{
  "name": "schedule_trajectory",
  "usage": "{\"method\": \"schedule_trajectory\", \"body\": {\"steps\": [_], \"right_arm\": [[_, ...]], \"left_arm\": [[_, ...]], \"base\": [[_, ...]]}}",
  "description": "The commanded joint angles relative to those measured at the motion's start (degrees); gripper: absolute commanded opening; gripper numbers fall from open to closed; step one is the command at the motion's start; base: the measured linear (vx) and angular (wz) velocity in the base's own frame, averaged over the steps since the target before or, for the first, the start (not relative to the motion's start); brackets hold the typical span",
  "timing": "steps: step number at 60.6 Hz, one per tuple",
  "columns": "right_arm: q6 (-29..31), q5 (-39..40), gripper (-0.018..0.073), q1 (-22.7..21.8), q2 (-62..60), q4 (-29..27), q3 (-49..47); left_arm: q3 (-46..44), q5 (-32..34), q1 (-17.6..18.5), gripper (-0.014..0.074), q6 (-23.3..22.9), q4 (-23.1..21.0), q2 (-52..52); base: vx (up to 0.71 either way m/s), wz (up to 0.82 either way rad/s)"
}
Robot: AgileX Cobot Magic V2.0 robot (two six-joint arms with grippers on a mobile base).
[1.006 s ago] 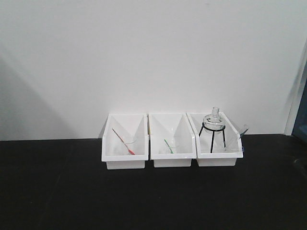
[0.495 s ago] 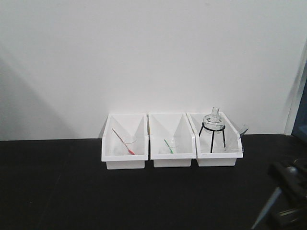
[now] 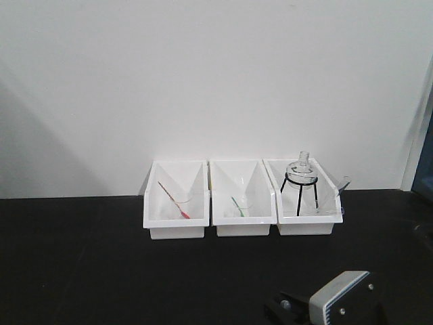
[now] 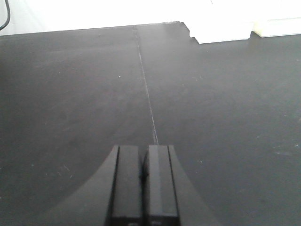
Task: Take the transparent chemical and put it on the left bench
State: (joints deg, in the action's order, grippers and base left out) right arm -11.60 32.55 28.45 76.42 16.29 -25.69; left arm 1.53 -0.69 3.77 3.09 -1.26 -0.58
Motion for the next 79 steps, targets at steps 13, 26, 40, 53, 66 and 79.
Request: {"method": "schedule_trajectory", "body": {"steps": [13,26,40,53,66,79], "right_arm": [[0.1,10.5,0.0382,0.0,3.5,3.5,-1.7],[0.1,10.1,0.0586,0.0,3.5,3.3,-1.7],[0.2,10.9,0.0571,-0.1,2.2,1.0,-1.7],[6.5,2.9,0.0443,-0.1,-7.5,-13.5,-1.8],[19.6,-14.0,0.0174,-0.1,-22.1,-26.2,-1.8],[29.4,-28.0,-0.0010,-0.1,-31.9,-28.6,-1.7]], "left_arm": [[0.9,4.5,0.1,-0.0004,-0.4,0.0,-1.1],[0.9,4.5,0.1,-0.0004,-0.4,0.0,-1.1],[0.9,4.5,0.1,-0.0004,-0.4,0.0,-1.1],[0.9,4.5,0.1,-0.0004,-0.4,0.0,-1.1],[0.9,4.5,0.1,-0.0004,-0.4,0.0,-1.1],[0.9,4.5,0.1,-0.0004,-0.4,0.0,-1.1]], "base": [[0.00,0.00],[0.00,0.00],[0.00,0.00],[0.00,0.00],[0.00,0.00],[0.00,0.00]]}}
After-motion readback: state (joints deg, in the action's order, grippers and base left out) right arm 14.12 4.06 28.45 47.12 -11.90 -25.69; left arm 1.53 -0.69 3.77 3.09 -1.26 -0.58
